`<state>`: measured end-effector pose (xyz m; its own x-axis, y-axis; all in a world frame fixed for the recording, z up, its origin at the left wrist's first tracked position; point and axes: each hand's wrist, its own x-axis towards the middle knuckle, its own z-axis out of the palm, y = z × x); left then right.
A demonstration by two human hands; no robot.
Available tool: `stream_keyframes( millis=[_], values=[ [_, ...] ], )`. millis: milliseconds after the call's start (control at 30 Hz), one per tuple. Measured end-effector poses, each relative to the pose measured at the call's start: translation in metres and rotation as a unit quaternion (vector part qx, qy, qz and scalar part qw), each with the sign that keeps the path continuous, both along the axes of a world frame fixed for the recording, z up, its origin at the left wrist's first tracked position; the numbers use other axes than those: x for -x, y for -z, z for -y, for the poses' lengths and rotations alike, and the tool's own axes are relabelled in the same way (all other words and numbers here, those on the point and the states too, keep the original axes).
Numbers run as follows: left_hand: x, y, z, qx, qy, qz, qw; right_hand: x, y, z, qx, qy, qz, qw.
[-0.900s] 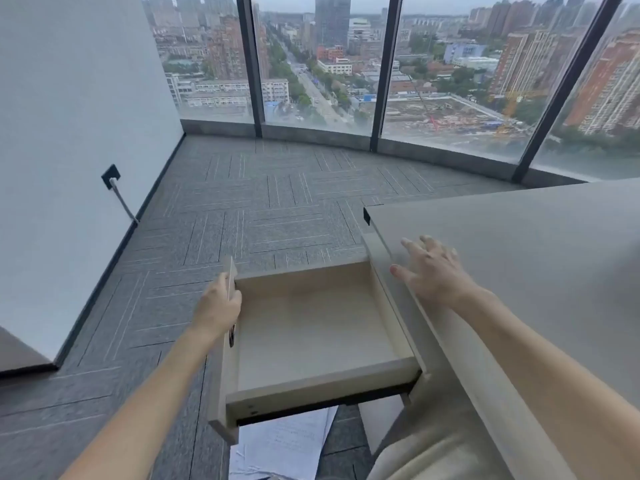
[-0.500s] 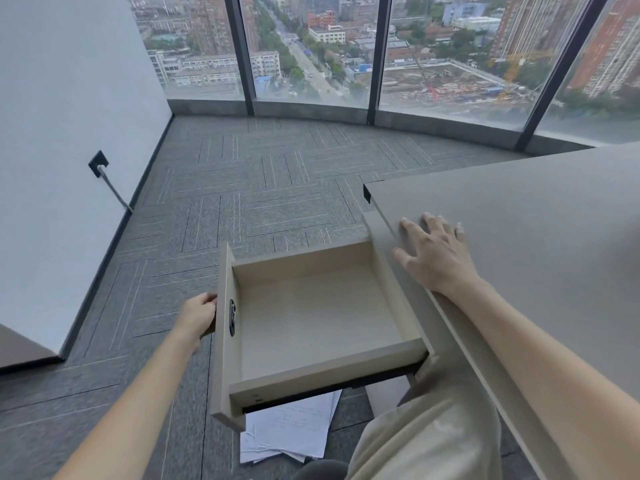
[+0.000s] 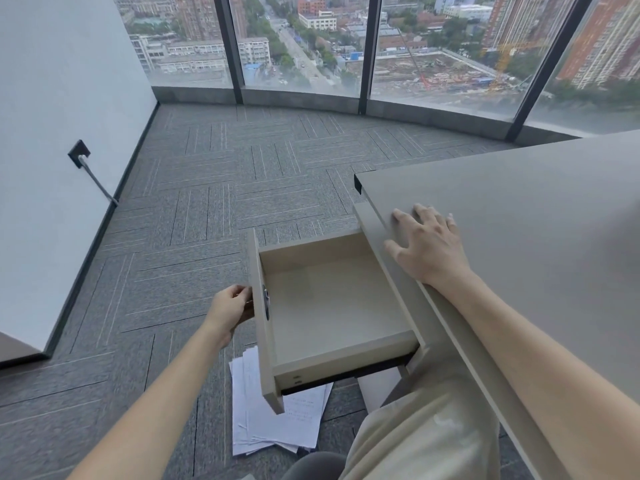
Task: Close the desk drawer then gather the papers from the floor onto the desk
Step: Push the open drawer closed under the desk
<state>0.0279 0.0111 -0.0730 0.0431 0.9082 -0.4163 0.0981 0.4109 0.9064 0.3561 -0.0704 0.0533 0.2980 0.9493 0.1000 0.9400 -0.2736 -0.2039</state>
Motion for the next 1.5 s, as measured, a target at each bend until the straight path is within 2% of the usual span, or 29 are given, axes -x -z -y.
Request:
stream_keyframes(
  millis=[167, 367, 600, 733, 1267, 1500],
  values=[
    [-0.038, 0.008, 0.002, -0.004, 0.037, 0.043, 0.998, 0.0, 0.001, 0.0, -0.002, -0.002, -0.002, 1.0],
    [-0.087, 0.017, -0.003, 0.014, 0.033, 0.08, 0.996, 0.0, 0.001, 0.0, -0.007, -0.001, -0.005, 1.0],
    [-0.143, 0.022, -0.006, 0.022, 0.041, 0.07, 0.996, 0.0, 0.0, 0.0, -0.008, 0.001, -0.014, 1.0],
    [-0.172, 0.02, -0.004, 0.035, 0.043, 0.096, 0.994, 0.0, -0.002, 0.0, -0.013, 0.0, -0.02, 1.0],
    [-0.225, 0.019, -0.003, 0.066, 0.055, 0.152, 0.985, 0.001, 0.001, -0.004, -0.019, 0.004, -0.014, 1.0],
    [-0.233, 0.011, -0.005, 0.051, 0.067, 0.067, 0.994, 0.002, 0.001, -0.004, -0.016, 0.006, -0.015, 1.0]
  ],
)
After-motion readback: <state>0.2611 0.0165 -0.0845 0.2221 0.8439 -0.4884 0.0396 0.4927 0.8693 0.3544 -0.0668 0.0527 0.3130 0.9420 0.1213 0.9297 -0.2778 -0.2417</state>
